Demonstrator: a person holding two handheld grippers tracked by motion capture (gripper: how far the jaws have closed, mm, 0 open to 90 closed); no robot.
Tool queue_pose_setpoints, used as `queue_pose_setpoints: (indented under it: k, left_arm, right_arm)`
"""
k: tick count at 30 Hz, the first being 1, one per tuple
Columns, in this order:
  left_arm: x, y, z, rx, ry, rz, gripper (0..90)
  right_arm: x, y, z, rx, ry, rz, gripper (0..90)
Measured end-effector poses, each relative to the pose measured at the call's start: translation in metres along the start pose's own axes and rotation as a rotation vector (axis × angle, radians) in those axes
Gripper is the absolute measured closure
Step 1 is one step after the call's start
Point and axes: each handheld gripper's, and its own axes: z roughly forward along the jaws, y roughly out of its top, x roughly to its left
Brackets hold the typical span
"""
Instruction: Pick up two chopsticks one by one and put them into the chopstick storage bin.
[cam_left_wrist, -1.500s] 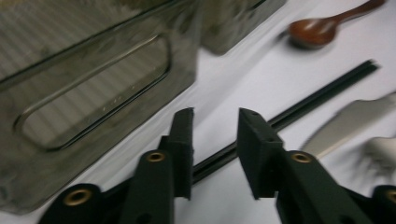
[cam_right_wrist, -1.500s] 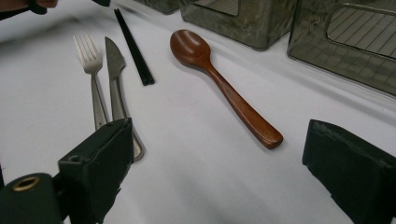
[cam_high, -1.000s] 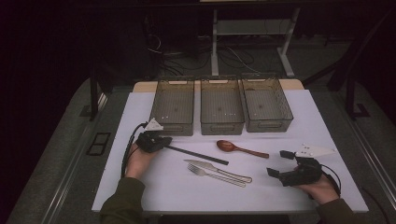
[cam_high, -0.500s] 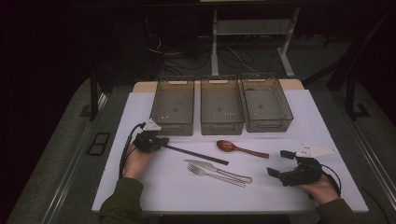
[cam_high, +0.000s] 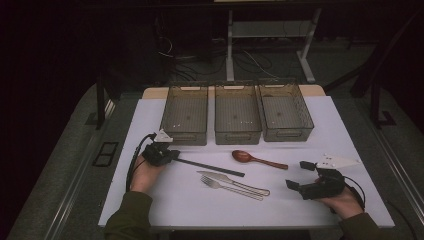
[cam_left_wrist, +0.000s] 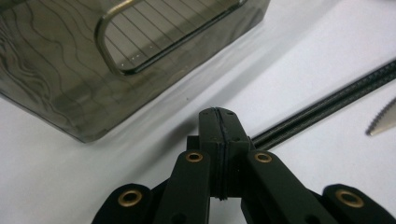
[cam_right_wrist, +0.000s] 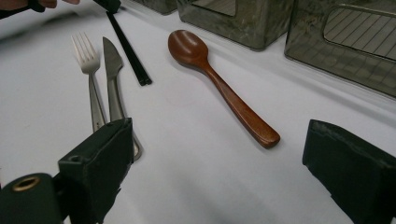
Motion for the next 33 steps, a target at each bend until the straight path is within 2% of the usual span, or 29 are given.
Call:
queue_pose_setpoints:
  k: [2,4,9,33]
  left_arm:
    - [-0.002,-0.001,-0.001,0.001,0.001,-0.005,88.8]
    - [-0.002,-0.002,-0.003,0.015,0.000,0.012,88.9]
    - [-0.005,-0.003,-0.006,0.024,-0.002,0.019,88.9]
    - [-0.013,-0.013,-0.018,0.066,-0.019,0.025,88.9]
  right_arm:
    - [0.000,0.000,0.000,0.000,0.000,-0.003,8.3]
    - [0.000,0.000,0.000,0.000,0.000,-0.005,8.3]
    - [0.000,0.000,0.000,0.002,0.001,-0.004,8.3]
    - [0.000,0.000,-0.001,0.003,0.000,0.002,8.3]
